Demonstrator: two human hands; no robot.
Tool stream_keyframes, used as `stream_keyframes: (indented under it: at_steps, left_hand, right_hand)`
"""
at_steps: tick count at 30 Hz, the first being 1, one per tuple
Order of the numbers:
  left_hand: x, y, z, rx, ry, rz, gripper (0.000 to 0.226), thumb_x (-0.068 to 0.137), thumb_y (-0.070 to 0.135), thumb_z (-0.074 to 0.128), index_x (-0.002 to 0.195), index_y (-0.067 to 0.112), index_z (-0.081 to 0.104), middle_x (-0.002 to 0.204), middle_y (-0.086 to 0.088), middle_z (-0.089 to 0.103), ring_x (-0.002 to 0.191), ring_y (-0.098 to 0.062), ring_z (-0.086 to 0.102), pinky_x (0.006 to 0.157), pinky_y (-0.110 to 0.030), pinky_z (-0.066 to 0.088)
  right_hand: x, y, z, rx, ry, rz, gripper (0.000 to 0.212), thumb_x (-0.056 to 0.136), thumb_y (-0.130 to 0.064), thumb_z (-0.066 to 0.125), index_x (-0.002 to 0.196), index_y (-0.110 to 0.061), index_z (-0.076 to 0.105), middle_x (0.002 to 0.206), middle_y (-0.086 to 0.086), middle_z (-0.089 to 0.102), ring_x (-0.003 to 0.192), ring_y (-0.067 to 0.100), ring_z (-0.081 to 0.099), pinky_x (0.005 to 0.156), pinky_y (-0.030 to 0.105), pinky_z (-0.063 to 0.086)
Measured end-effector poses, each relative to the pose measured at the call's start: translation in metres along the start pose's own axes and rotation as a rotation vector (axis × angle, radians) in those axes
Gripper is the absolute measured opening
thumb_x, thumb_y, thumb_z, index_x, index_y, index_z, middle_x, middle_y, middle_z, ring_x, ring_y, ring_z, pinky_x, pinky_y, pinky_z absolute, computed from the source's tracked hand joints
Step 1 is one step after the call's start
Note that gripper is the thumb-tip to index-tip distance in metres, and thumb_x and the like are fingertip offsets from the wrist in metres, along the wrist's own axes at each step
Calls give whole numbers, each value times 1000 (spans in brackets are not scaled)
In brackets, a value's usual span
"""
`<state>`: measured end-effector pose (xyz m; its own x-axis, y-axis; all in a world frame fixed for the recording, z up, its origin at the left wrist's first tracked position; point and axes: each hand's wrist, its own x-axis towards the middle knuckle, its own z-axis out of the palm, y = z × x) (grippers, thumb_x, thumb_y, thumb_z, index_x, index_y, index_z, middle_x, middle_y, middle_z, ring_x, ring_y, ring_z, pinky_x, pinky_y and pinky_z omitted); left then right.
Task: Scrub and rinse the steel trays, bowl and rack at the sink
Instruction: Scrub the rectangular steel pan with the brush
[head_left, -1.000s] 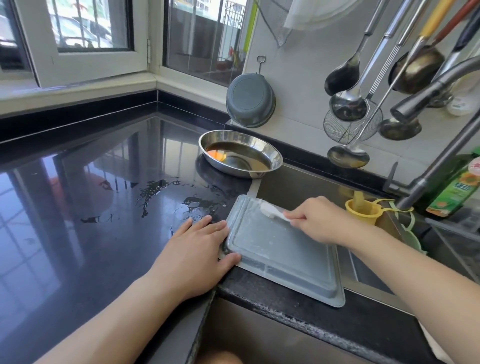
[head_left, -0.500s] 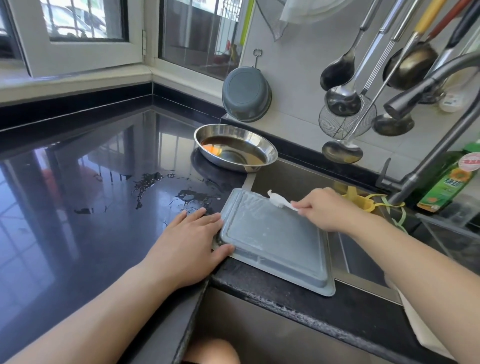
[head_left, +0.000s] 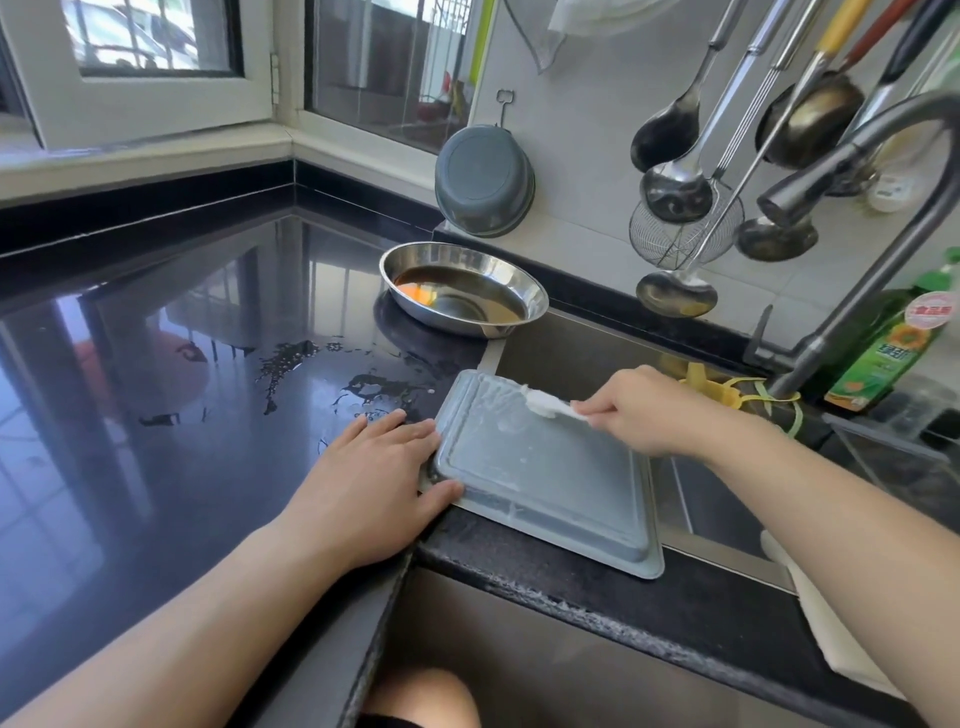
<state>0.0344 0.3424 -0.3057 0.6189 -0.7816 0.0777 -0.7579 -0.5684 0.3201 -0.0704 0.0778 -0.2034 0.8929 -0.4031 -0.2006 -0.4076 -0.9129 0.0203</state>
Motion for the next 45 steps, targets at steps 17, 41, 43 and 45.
stream_keyframes:
  at_steps: [17,41,43,45]
  left_hand:
    - [0,0,0,-8,7,0,73,99,72,38,160,33,34,168,19,26,158,-10,14,130,-40,10]
    - [2,-2,4,-2,20,27,106,71,85,4,159,36,37,166,20,30,158,-11,19,129,-40,13]
    - [2,-2,4,-1,21,28,106,71,84,4,159,36,37,166,19,30,158,-11,19,129,-39,12]
    - [1,-2,4,-6,21,32,102,73,83,7,158,36,39,166,18,32,158,-13,19,129,-40,13]
  right_hand:
    - [-31,-2,24,-19,-19,-239,34,105,-40,48,136,-51,56,97,-8,69,89,16,63,82,36,53]
    - [-19,-24,25,-128,44,-254,40,108,-39,36,145,-48,49,88,-7,54,91,26,60,74,38,47]
    - [-3,-24,19,-142,43,-213,38,108,-38,37,142,-47,53,91,-5,53,92,28,62,74,38,48]
    - [-7,-34,18,-154,4,-302,36,108,-39,38,138,-47,56,90,2,58,83,20,59,74,35,47]
